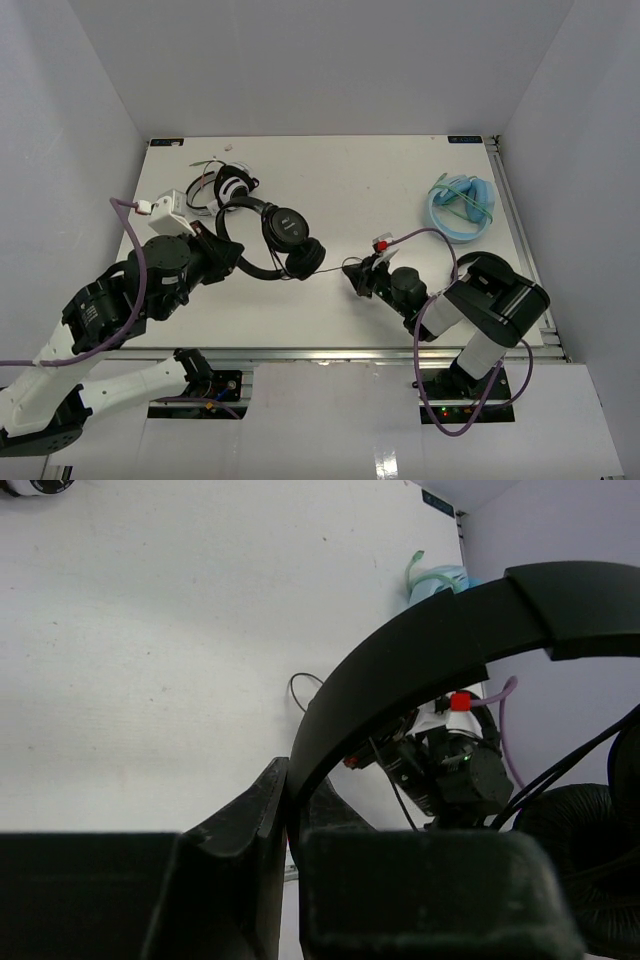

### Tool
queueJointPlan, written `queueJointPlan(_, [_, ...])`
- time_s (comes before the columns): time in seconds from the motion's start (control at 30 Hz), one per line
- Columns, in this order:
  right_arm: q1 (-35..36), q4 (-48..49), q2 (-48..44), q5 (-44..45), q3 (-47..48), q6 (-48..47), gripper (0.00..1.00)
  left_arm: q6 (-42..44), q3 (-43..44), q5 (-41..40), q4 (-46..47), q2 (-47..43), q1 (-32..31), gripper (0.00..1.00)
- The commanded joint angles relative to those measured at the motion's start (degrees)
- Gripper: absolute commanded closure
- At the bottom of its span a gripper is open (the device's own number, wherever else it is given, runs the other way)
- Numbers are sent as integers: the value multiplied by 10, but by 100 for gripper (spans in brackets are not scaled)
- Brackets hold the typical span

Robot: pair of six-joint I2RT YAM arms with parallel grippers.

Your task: Wrap the headphones

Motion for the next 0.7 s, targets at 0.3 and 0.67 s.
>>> queueJointPlan(0.3, [-103,81,-62,-61,4,47,92,85,40,57,-37,10,1,100])
queueJointPlan(0.67, [-139,5,-125,-84,17,56,92,40,68,-45,-104,-16,1,100])
